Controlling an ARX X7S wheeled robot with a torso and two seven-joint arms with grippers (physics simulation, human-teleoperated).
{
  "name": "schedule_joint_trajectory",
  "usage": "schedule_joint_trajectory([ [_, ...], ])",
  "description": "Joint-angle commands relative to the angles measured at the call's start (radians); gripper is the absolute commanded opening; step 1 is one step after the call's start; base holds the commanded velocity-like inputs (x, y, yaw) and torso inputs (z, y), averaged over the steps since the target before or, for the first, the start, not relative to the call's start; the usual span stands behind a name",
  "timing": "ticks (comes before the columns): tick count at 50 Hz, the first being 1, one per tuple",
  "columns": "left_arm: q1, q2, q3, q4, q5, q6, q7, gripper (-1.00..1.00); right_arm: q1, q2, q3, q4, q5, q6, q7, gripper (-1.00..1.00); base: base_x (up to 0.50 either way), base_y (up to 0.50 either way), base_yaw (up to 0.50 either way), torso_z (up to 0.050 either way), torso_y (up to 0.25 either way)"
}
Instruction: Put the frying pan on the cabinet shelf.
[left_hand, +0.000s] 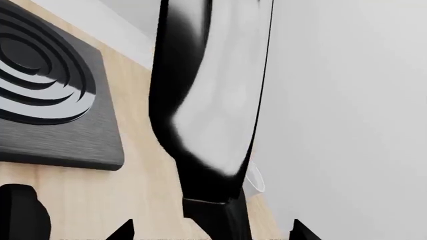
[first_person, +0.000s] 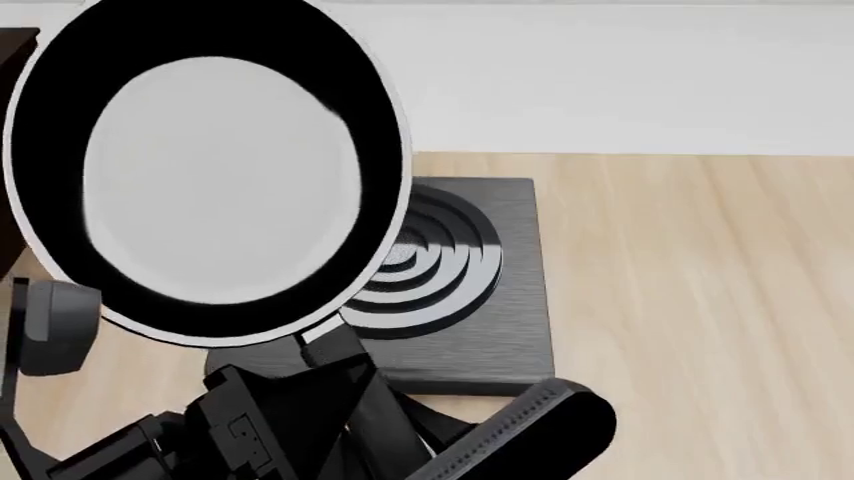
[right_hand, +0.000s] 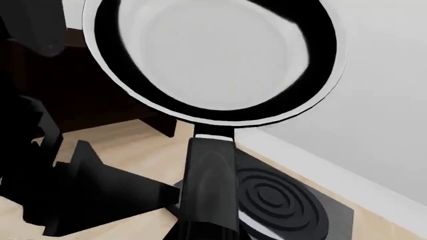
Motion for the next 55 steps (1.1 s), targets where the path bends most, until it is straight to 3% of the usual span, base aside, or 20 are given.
schedule_joint_trajectory([
  [1,0.008,-0.001,0.000,0.002,-0.013,0.023,0.019,1.00,0.017,-0.002,0.010,-0.026,-0.037,-0.029,-0.026,-1.00,0.00,0.00,0.00,0.000,0.000],
  [39,0.033,-0.007,0.027,-0.005,-0.017,0.096,0.037,1.00,0.011,0.026,-0.027,-0.027,-0.030,-0.066,-0.035,-1.00,0.00,0.00,0.00,0.001,0.001],
  [40,0.031,-0.009,0.025,-0.010,-0.018,0.101,0.034,-1.00,0.009,0.029,-0.029,-0.023,-0.033,-0.074,-0.037,-1.00,0.00,0.00,0.00,0.000,0.000],
  [55,0.036,-0.020,0.011,-0.014,0.017,0.137,0.047,-1.00,0.013,0.042,-0.042,-0.045,-0.024,-0.068,-0.037,-1.00,0.00,0.00,0.00,0.001,0.001],
])
